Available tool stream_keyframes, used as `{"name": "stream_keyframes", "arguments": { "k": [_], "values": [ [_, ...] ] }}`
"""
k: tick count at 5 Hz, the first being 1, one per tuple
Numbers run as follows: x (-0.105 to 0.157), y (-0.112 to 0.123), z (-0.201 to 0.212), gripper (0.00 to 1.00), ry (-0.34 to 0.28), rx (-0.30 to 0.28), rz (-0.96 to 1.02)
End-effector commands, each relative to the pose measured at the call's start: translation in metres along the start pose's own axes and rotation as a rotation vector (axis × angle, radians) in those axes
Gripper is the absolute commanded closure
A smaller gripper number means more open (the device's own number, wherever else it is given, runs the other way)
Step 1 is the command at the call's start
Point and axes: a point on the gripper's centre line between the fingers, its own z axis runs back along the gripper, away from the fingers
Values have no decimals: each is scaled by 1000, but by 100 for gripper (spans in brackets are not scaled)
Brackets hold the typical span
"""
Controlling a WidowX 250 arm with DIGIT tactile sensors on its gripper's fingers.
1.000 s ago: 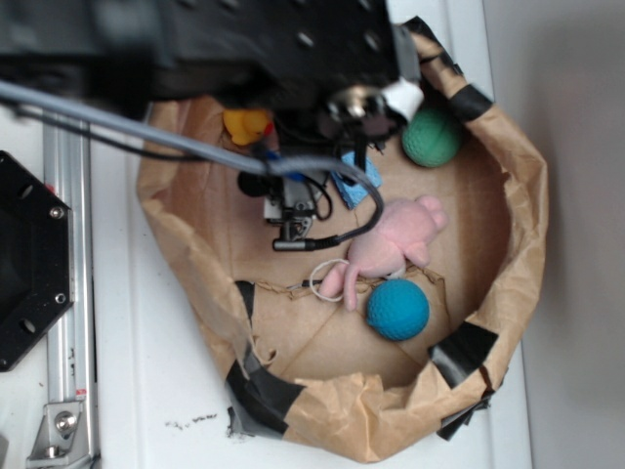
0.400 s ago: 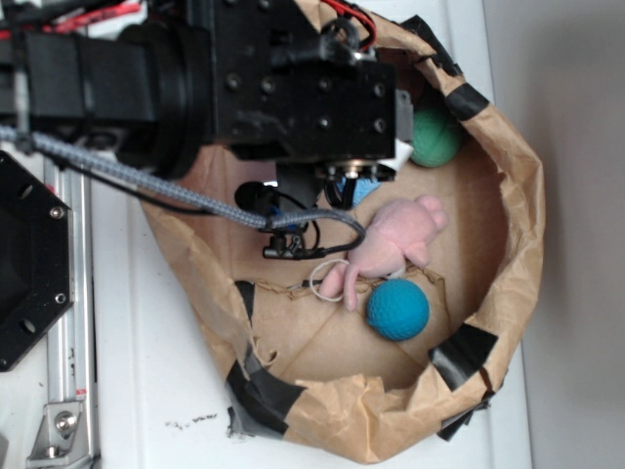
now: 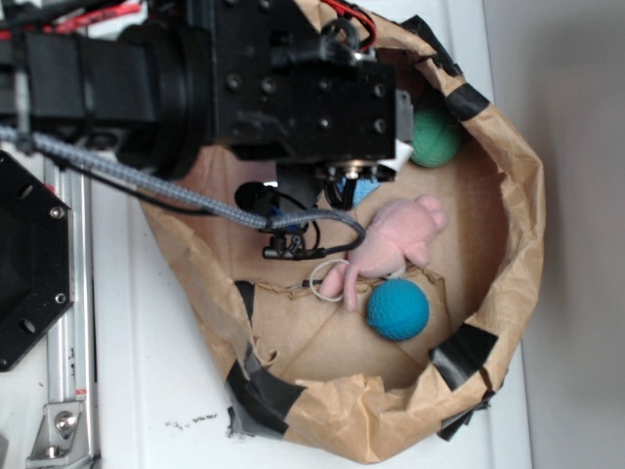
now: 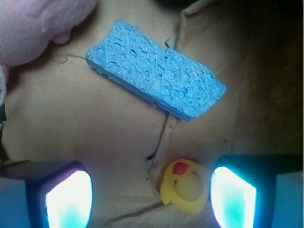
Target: Grab the yellow duck.
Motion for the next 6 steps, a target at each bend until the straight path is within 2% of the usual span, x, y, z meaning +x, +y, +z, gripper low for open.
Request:
{"name": "stream_keyframes", "arguments": {
  "k": [1,2,3,4,6],
  "values": [
    [-7,-21,-6,0,-35,7,-5],
    [-10,-27,-10,0,-19,3,-9],
    [-14,-23,-13,0,-18,23,10],
    [-18,-15,-10,0,-30,46,24],
    [-29,0,-15,0,0,47,74]
  ]
}}
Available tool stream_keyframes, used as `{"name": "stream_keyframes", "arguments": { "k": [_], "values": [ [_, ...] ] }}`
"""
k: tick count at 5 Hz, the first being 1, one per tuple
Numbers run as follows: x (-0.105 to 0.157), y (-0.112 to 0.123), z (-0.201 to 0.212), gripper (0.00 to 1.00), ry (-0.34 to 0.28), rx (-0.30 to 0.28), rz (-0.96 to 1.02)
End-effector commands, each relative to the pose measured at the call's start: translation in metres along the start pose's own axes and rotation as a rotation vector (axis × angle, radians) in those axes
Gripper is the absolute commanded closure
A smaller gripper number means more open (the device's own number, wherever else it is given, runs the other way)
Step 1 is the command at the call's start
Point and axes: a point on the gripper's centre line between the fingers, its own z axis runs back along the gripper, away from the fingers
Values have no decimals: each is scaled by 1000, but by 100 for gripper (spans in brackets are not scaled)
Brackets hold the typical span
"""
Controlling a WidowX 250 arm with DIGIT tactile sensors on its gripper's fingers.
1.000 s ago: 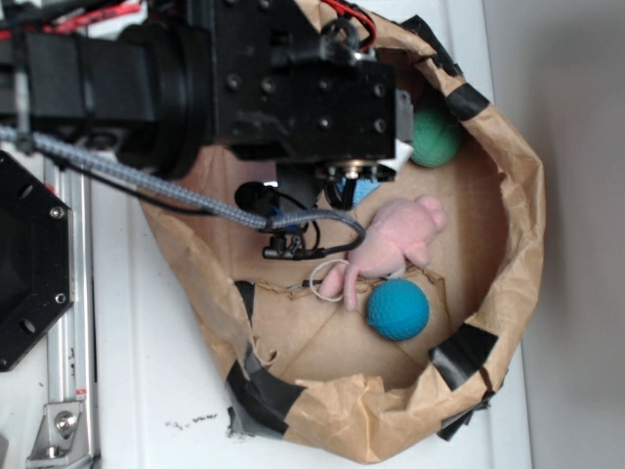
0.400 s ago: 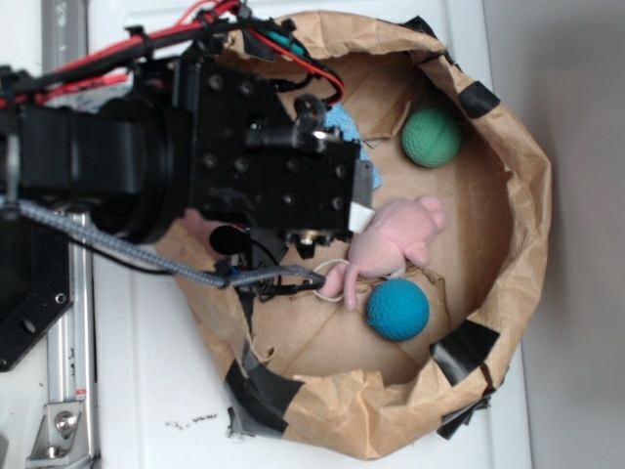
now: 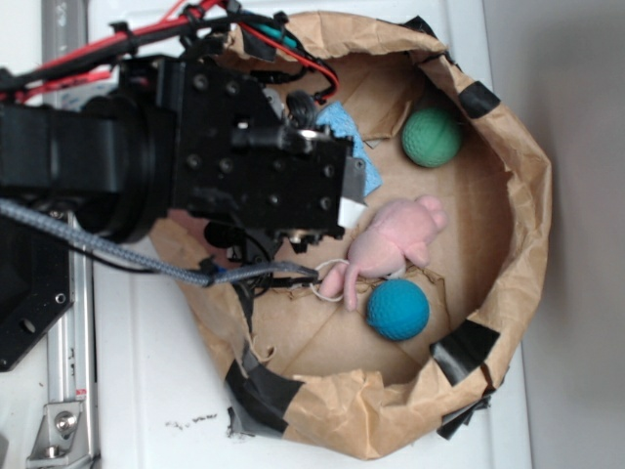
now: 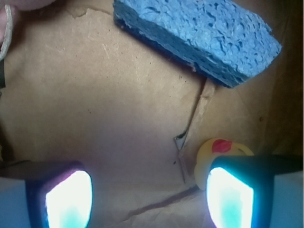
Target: Grab the yellow duck.
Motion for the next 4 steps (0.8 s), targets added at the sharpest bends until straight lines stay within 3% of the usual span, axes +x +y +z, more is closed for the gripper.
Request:
{"name": "stream_keyframes", "arguments": {
  "k": [1,2,4],
  "values": [
    [-23,37,8,0,-58,8,102],
    [-23,40,13,0,-79,10,105],
    [-18,29,6,0,-57,7,72]
  ]
}}
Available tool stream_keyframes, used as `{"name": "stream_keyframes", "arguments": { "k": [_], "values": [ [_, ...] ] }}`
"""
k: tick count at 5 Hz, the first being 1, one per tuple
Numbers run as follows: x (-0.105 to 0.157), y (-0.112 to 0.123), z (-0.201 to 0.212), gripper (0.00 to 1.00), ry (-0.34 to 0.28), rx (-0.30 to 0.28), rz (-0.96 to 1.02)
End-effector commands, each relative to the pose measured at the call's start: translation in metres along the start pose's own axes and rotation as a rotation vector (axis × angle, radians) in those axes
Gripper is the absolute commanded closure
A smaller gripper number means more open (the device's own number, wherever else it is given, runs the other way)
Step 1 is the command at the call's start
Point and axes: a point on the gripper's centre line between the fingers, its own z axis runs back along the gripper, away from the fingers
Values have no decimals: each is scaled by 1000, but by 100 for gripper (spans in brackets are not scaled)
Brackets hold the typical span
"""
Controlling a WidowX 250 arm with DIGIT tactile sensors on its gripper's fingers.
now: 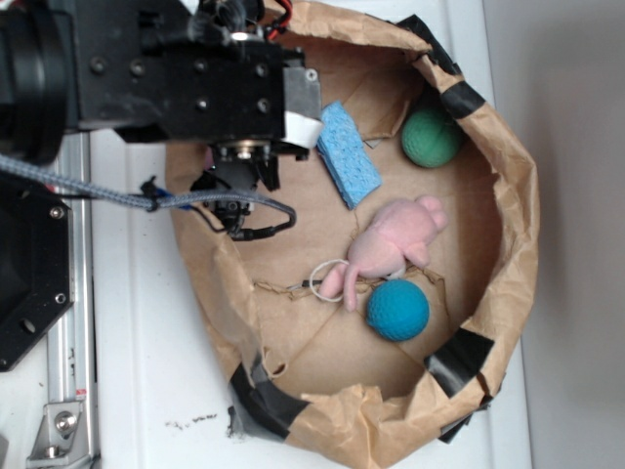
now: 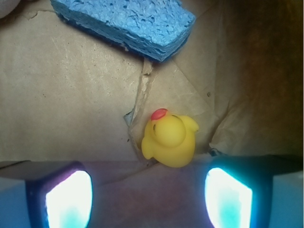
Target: Grab the yellow duck.
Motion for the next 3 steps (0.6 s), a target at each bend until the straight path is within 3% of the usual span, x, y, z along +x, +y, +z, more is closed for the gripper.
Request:
{"name": "stream_keyframes", "arguments": {
  "k": [1,3],
  "values": [
    [6,-3,-6,0,8,12,4],
    [12,-5,-36,0,69,53,-39]
  ]
}}
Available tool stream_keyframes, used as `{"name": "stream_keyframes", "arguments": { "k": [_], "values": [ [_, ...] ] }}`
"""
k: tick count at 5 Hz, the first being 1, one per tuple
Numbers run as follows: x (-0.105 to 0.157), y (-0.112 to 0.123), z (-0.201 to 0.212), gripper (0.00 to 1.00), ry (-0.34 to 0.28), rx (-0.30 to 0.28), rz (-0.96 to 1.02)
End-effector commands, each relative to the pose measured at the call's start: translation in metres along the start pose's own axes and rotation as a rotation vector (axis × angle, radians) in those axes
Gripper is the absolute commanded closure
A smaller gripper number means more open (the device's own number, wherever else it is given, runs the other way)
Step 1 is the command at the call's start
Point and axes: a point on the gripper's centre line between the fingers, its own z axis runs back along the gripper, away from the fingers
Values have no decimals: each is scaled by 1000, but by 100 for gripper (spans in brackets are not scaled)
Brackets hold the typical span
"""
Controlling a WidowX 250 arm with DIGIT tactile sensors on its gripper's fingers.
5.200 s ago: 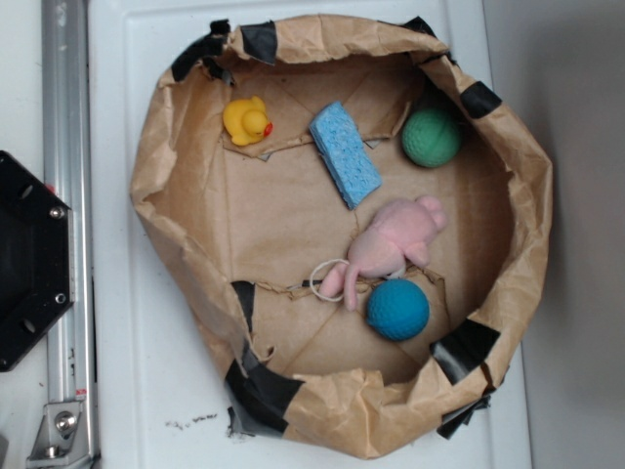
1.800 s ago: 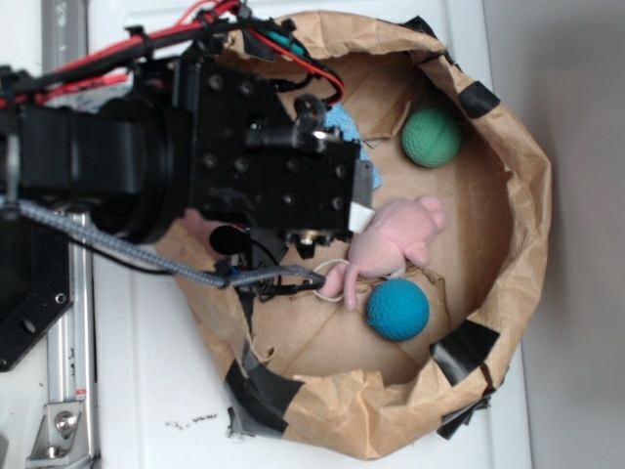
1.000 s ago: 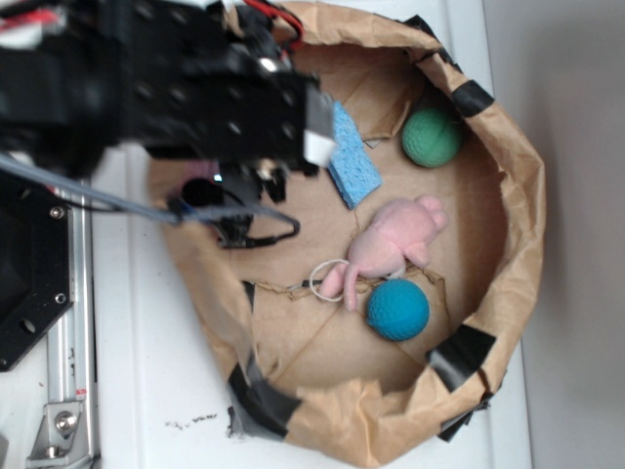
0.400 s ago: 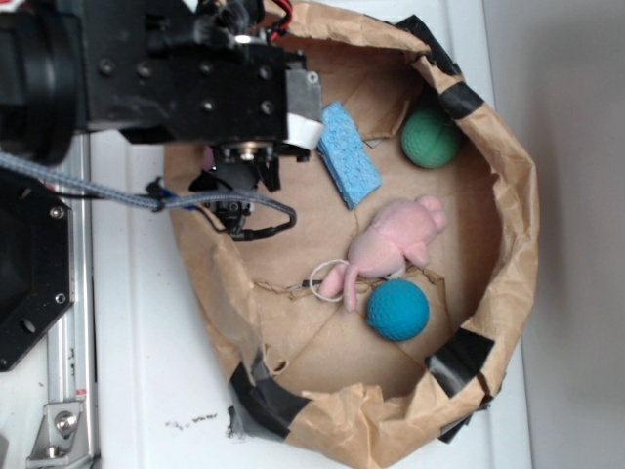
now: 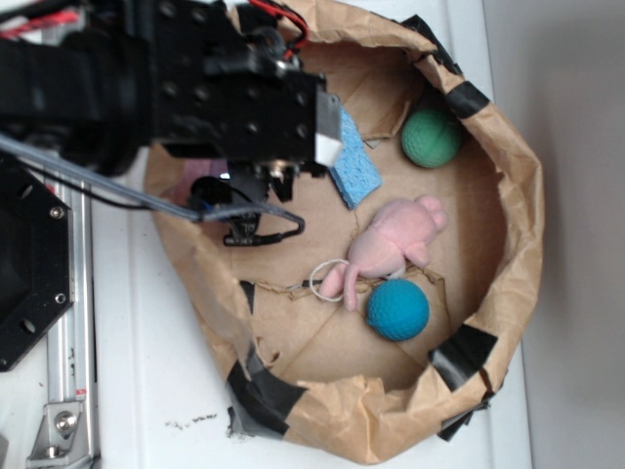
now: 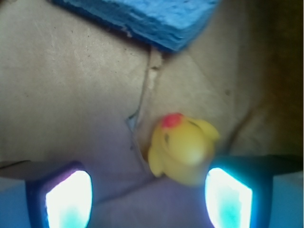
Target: Grab the yellow duck.
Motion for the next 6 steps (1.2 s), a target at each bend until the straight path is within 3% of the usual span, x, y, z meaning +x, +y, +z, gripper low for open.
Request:
{"name": "stream_keyframes", "arguments": {
  "k": [1,2,3,6],
  "values": [
    [5,17,-27,0,34,50,28],
    [6,23,-28,65,32,54,50],
    [5,26,-27,100,33,54,73],
    [6,25,-25,100,35,59,70]
  ]
}}
